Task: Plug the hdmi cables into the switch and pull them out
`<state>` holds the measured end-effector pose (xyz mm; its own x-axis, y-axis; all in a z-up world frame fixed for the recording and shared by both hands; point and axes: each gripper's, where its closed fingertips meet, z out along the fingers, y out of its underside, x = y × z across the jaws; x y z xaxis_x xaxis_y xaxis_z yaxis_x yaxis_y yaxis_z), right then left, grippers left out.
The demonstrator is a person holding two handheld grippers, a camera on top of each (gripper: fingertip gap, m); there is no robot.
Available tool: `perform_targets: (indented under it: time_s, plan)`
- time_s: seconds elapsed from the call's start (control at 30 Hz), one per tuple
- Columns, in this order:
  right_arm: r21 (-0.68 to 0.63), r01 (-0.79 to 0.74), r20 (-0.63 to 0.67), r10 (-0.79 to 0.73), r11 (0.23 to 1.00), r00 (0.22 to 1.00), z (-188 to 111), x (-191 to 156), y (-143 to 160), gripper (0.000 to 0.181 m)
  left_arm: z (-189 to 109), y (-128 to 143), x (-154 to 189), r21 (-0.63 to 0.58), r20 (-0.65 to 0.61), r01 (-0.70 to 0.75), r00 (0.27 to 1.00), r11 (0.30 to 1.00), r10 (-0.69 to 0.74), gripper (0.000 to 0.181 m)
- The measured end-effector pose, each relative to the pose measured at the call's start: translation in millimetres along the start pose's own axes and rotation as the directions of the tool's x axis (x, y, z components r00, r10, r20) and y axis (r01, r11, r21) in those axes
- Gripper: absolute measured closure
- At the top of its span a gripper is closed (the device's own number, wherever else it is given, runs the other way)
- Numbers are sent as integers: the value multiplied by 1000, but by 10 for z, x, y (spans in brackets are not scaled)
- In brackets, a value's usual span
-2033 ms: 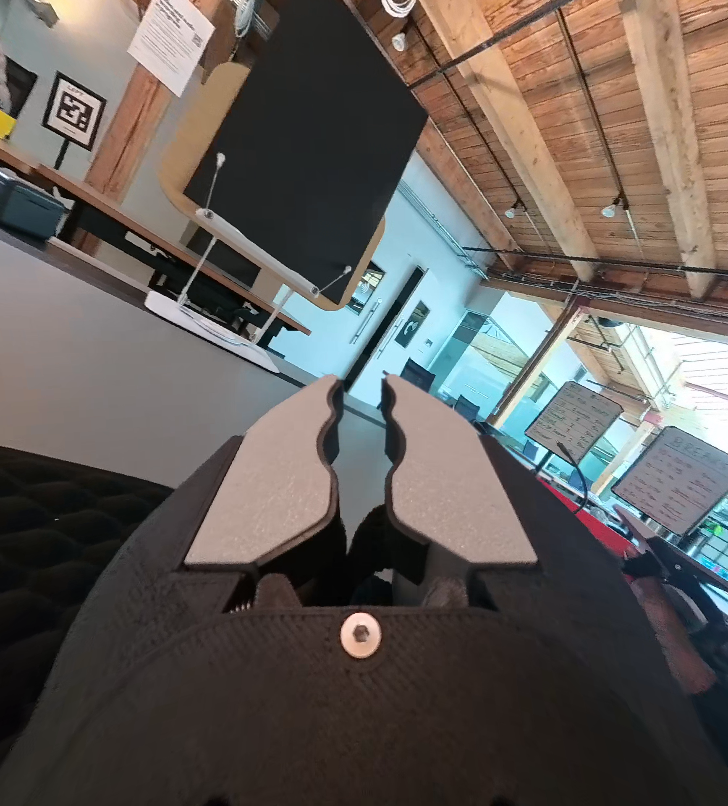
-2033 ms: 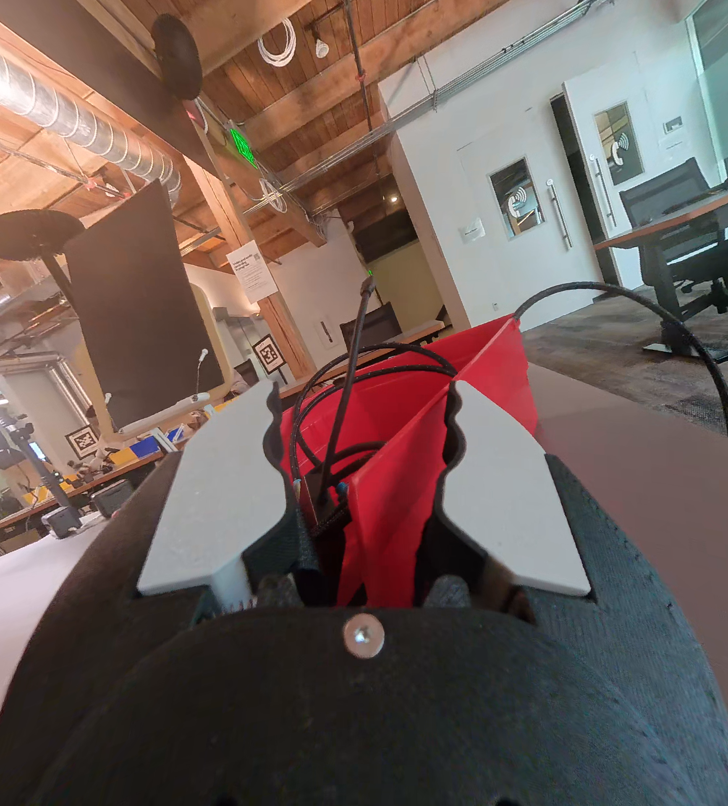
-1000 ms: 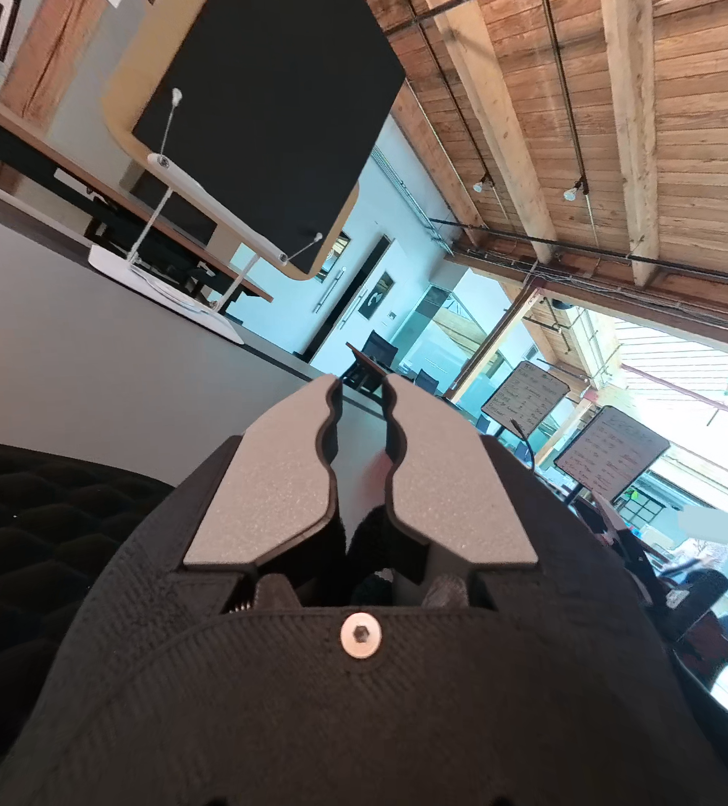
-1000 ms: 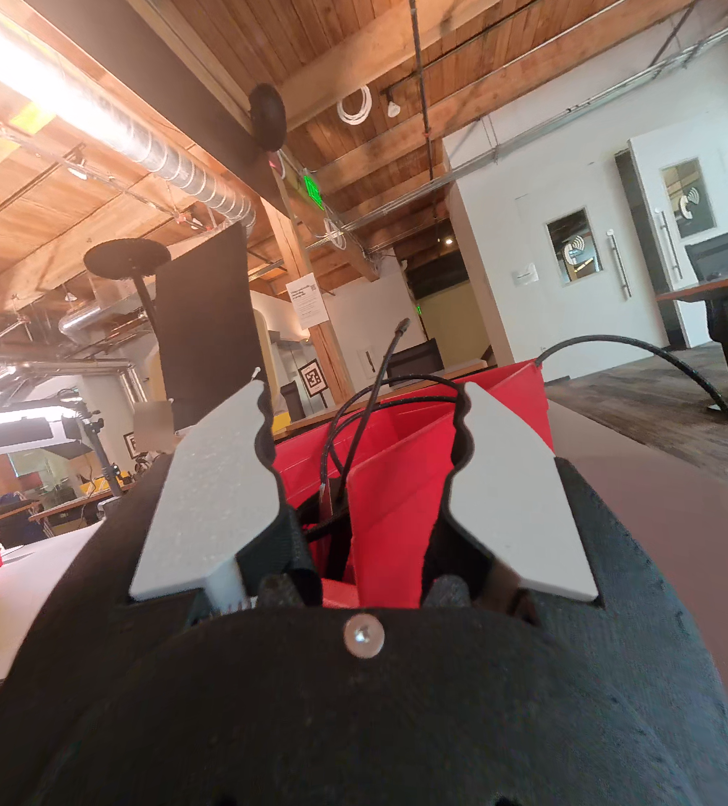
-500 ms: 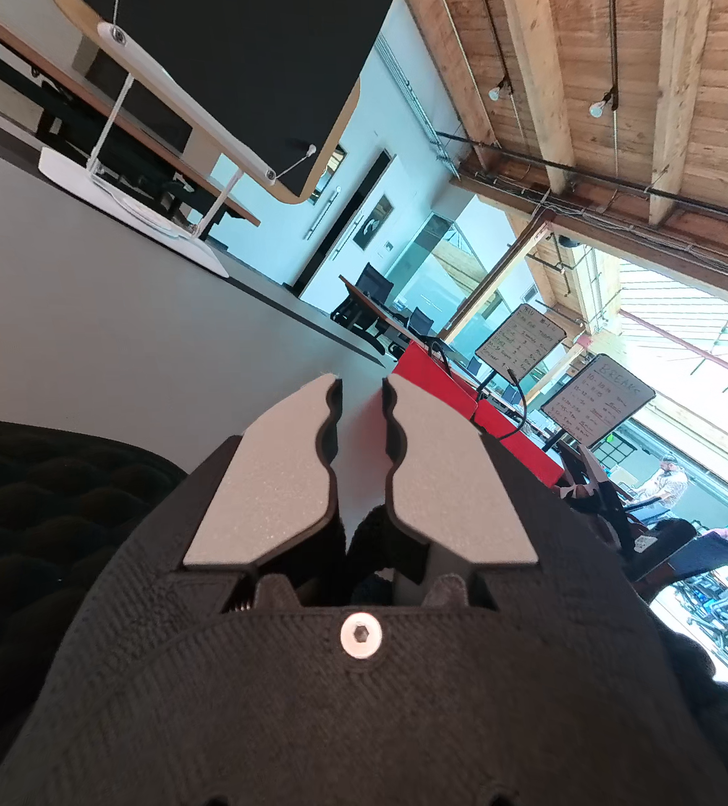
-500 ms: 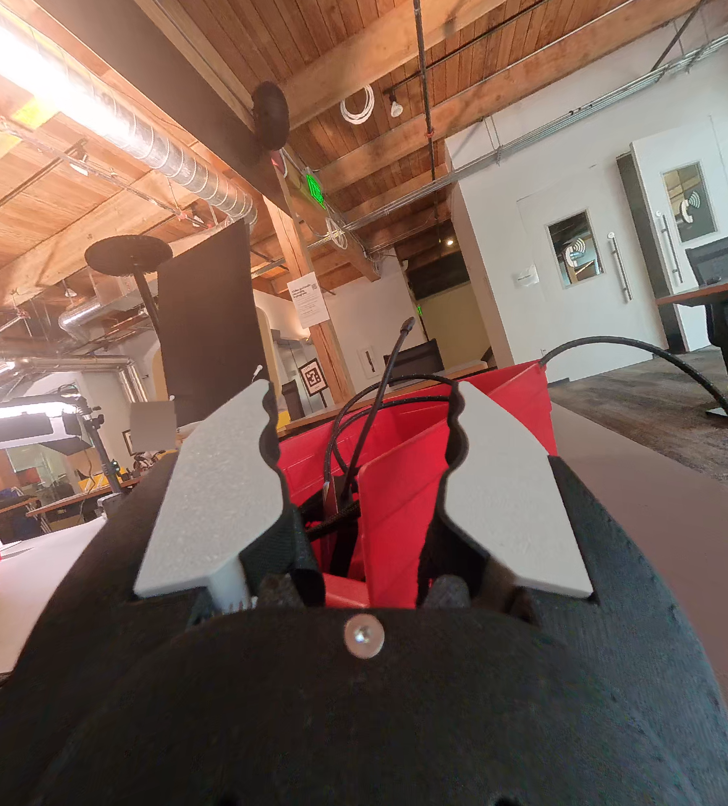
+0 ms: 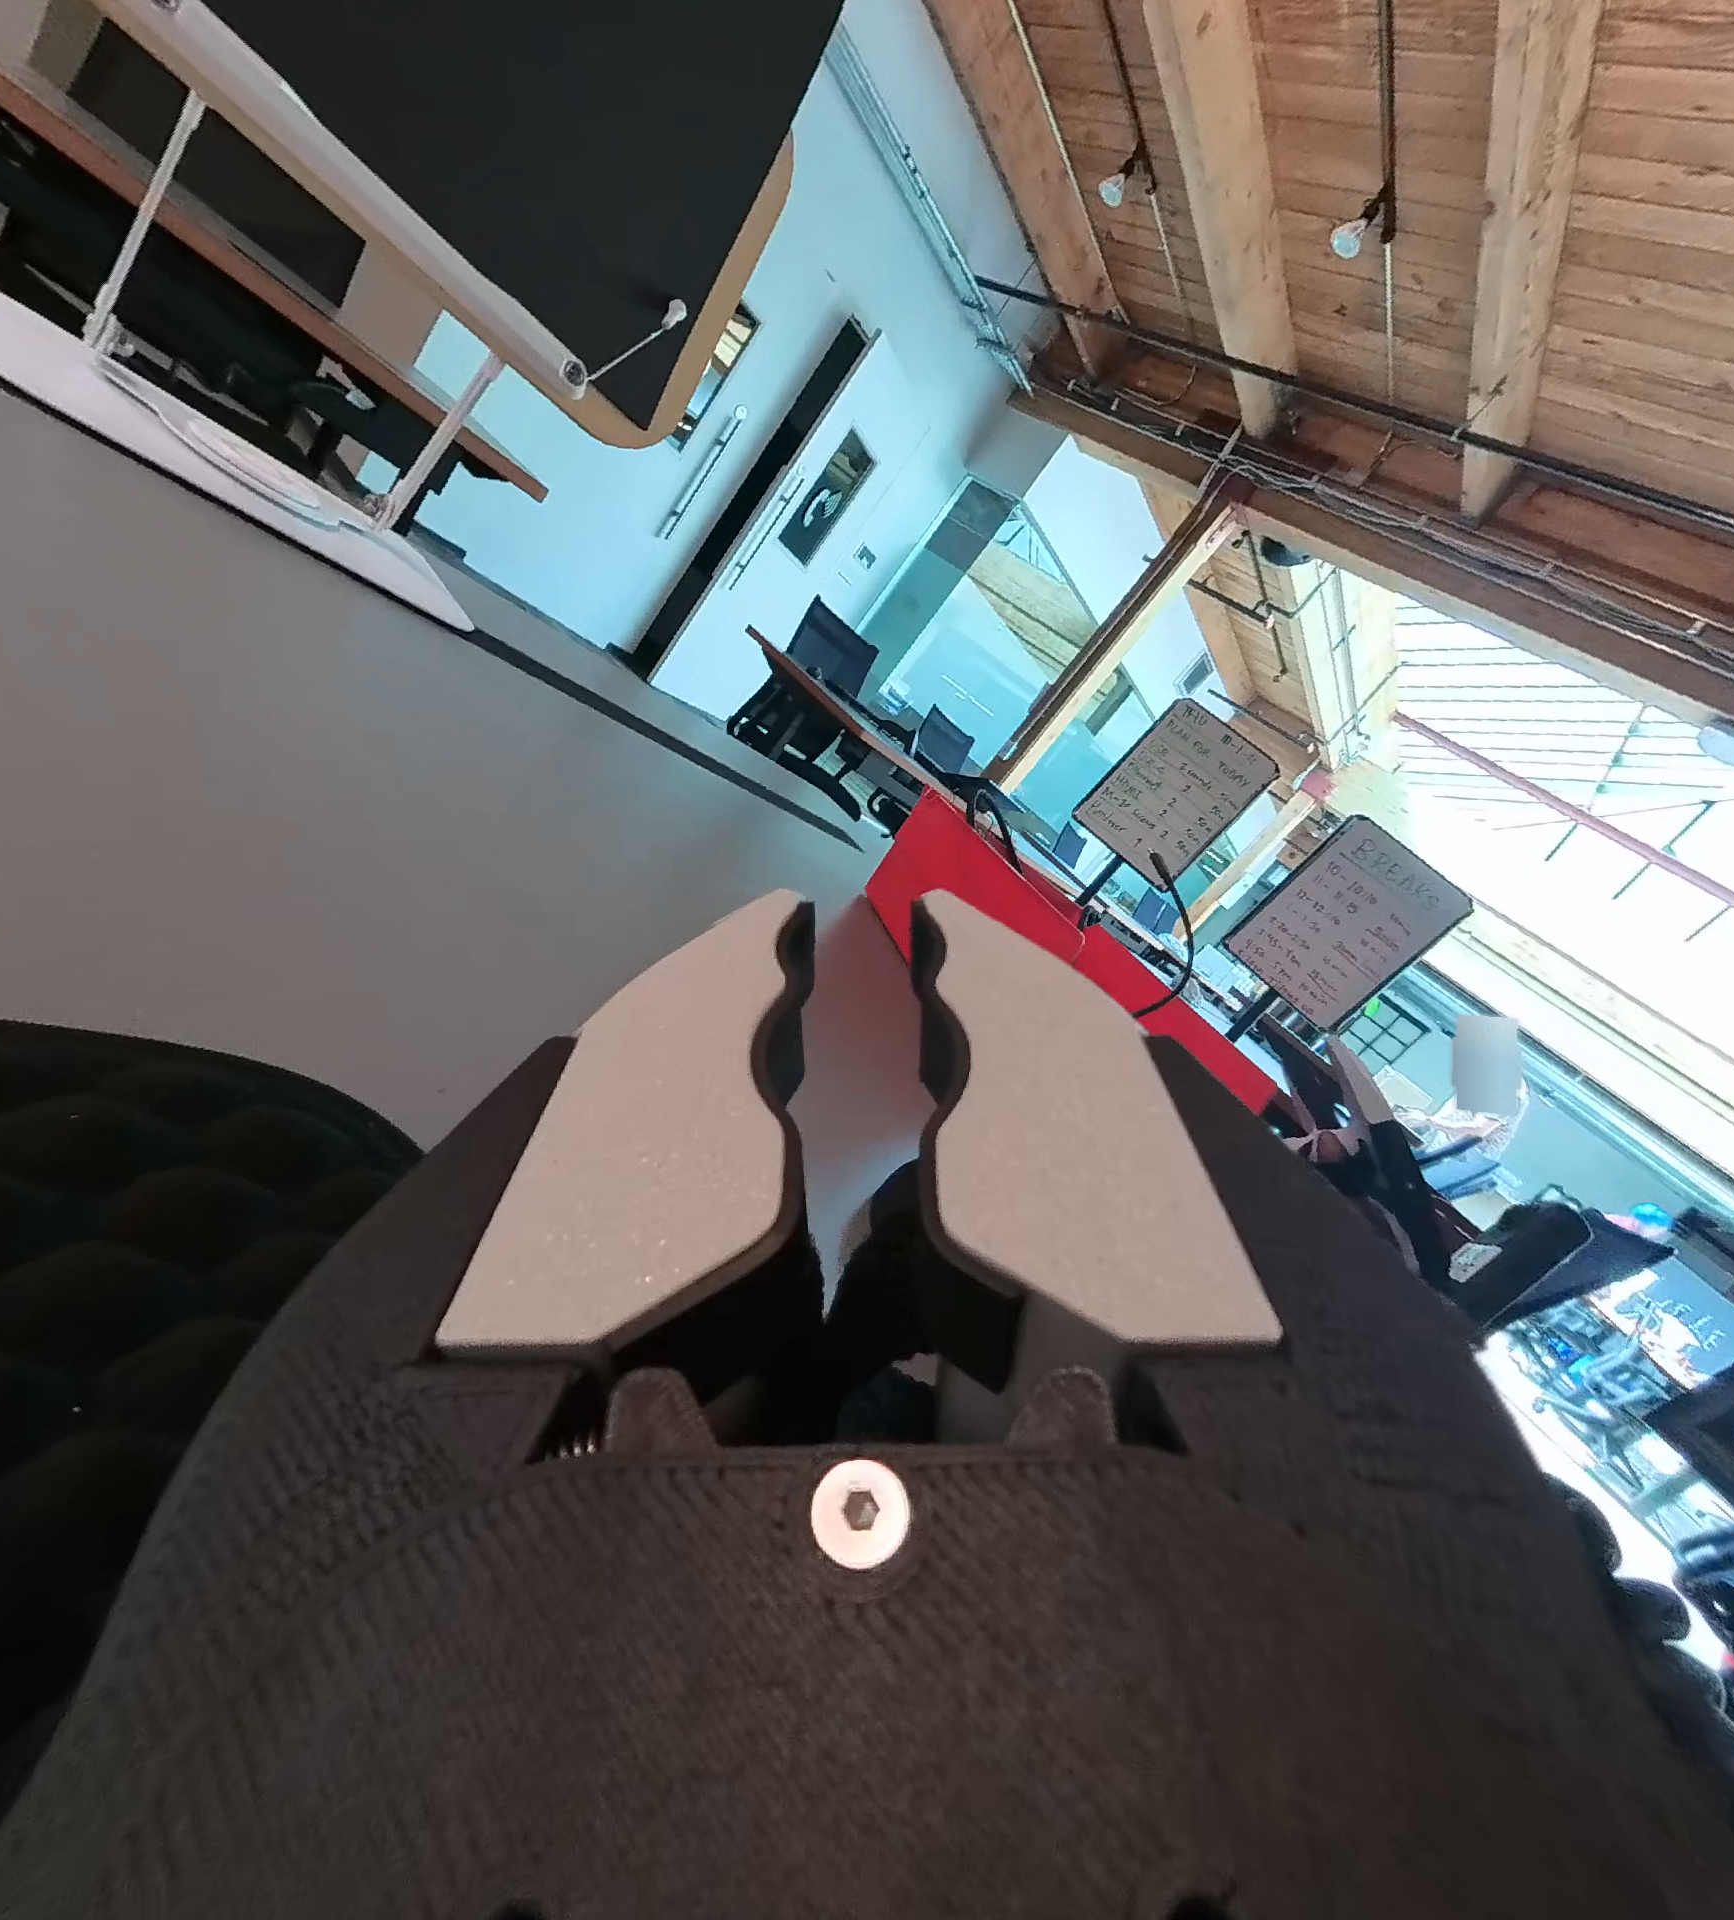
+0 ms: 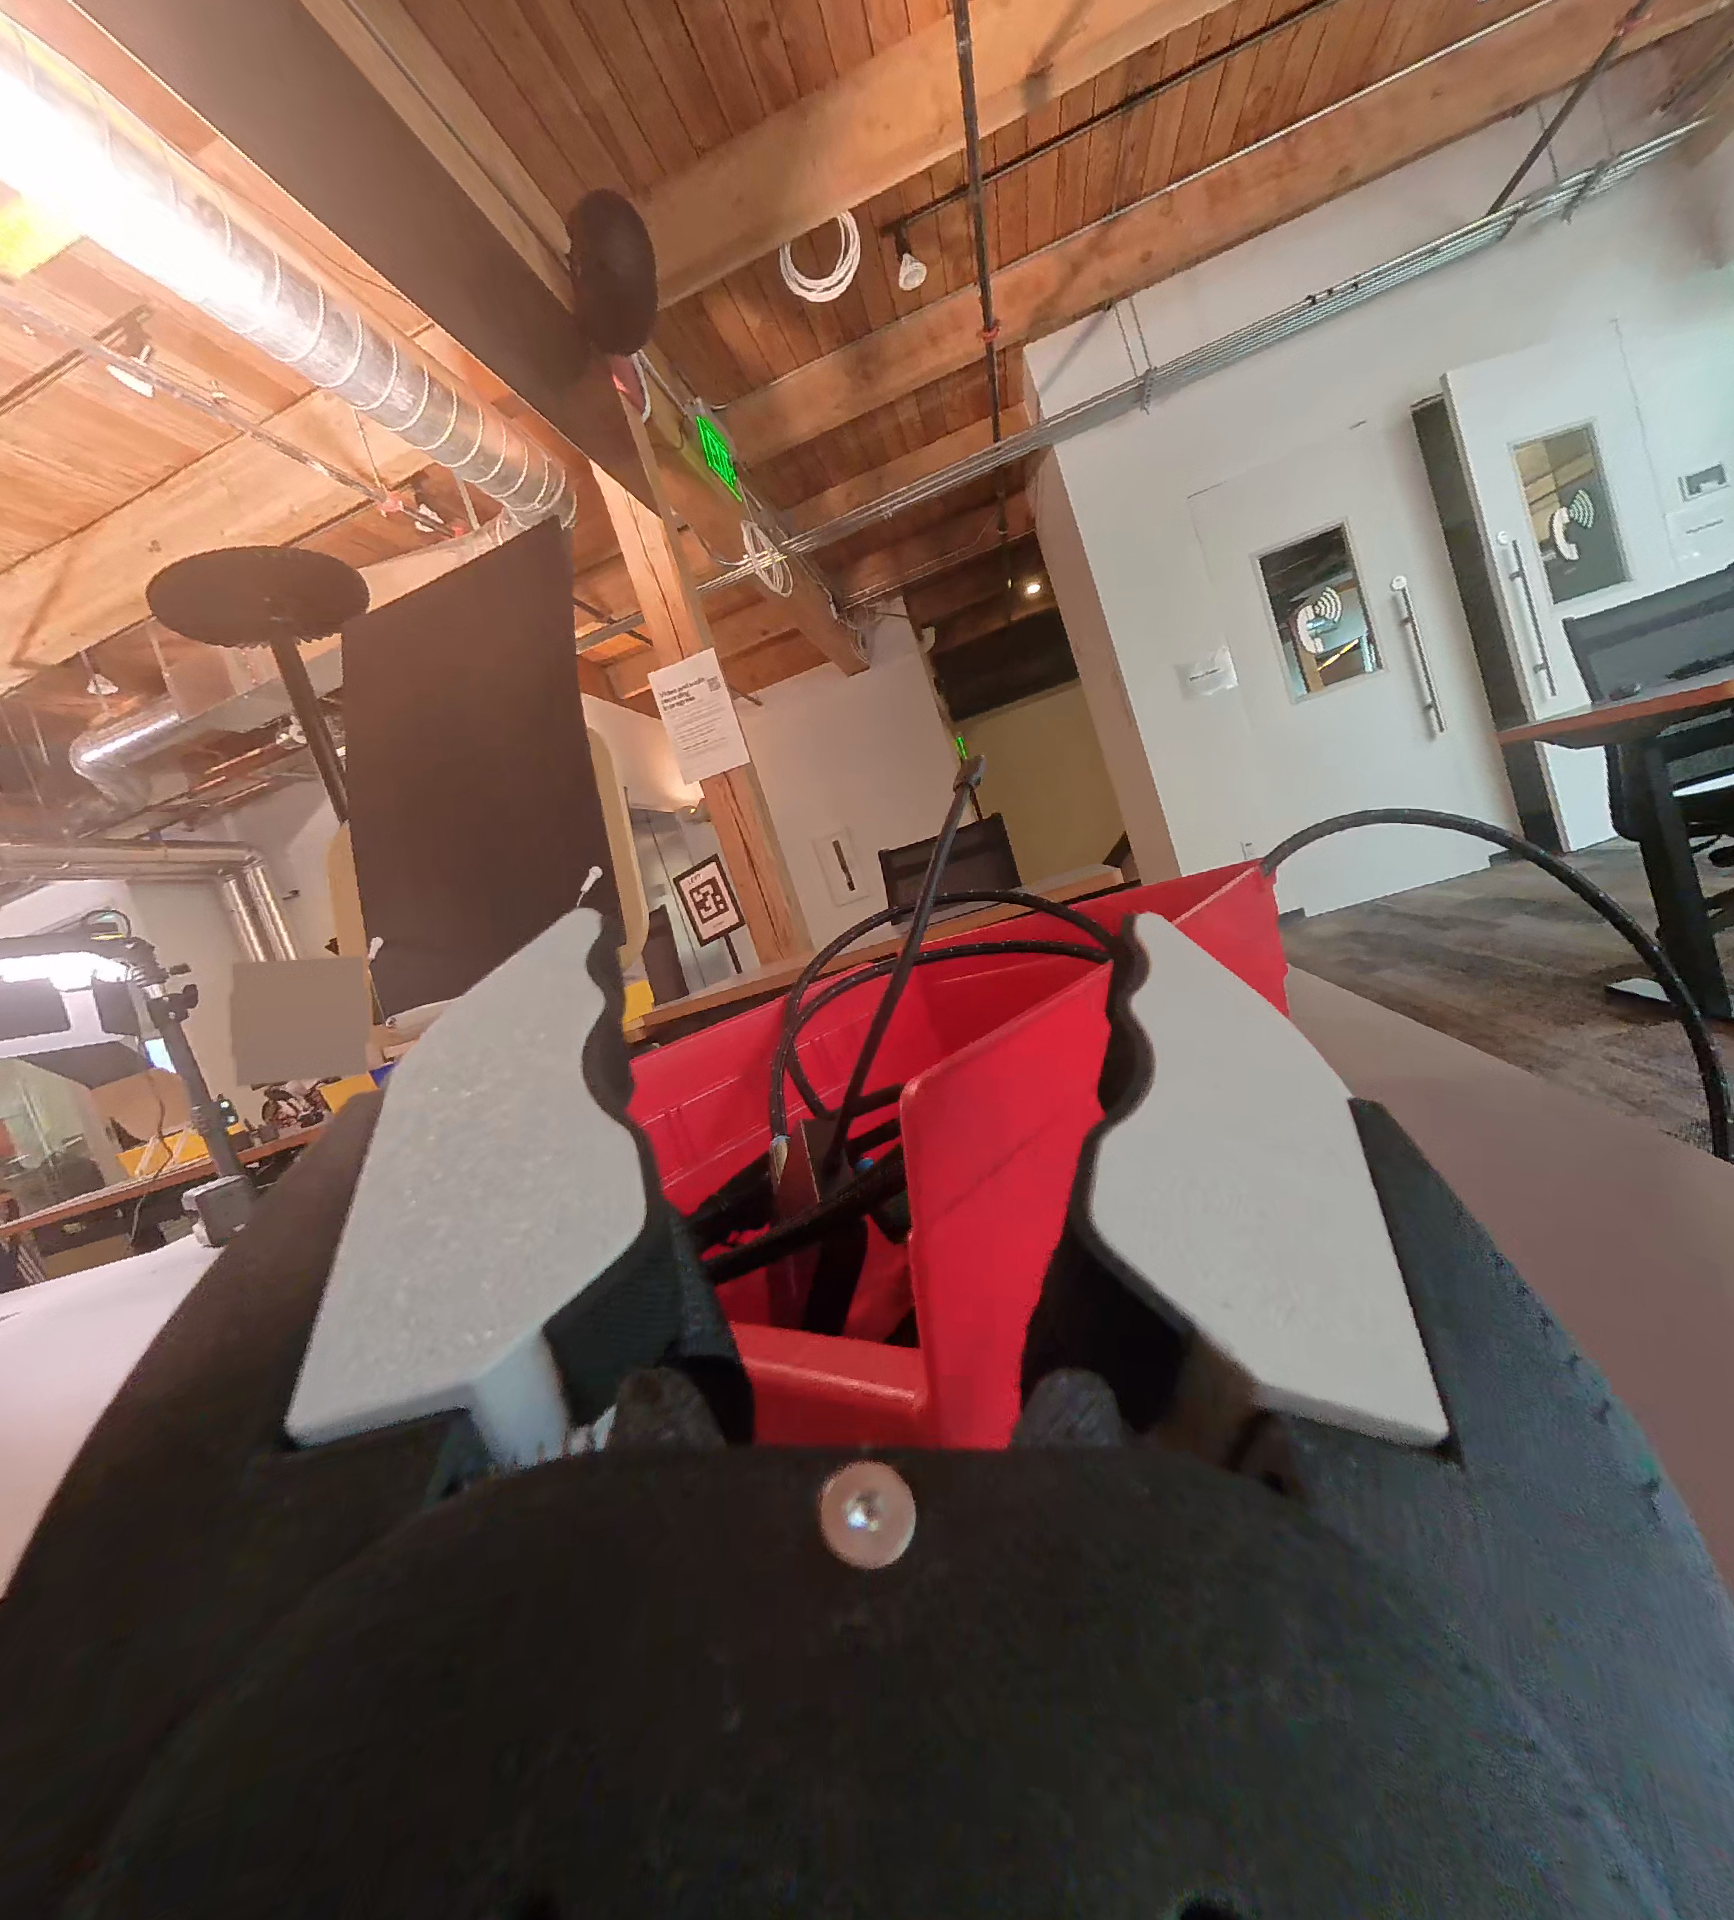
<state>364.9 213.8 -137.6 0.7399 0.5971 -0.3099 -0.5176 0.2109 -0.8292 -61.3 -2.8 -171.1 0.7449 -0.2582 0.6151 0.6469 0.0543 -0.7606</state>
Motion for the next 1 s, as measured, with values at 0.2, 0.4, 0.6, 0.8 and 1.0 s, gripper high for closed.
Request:
perform_targets:
  time_s: [0.2, 0.4, 0.6, 0.8, 1.0]
  plan:
    - [7, 47, -7, -47, 999, 999, -5, -35, -6, 82, -23, -16, 65, 14, -57, 11, 998, 1000, -10, 164]
    - [-14, 222, -51, -222, 975, 974, 61, -88, 37, 68, 95, 202, -16, -173, -7, 81, 997, 982, -83, 164]
    - [-65, 294, -65, -298, 954, 952, 128, -79, 105, 65, 102, 264, 47, -219, -37, 55, 997, 974, -65, 164]
    - [-359, 303, -71, -350, 883, 934, 92, 176, 304, 65, 43, 81, 222, -57, -123, -18, 992, 998, 11, 161]
    - [-599, 210, -31, -285, 772, 958, -36, 190, 595, 84, -273, -534, 350, 199, -85, -106, 988, 974, 125, 158]
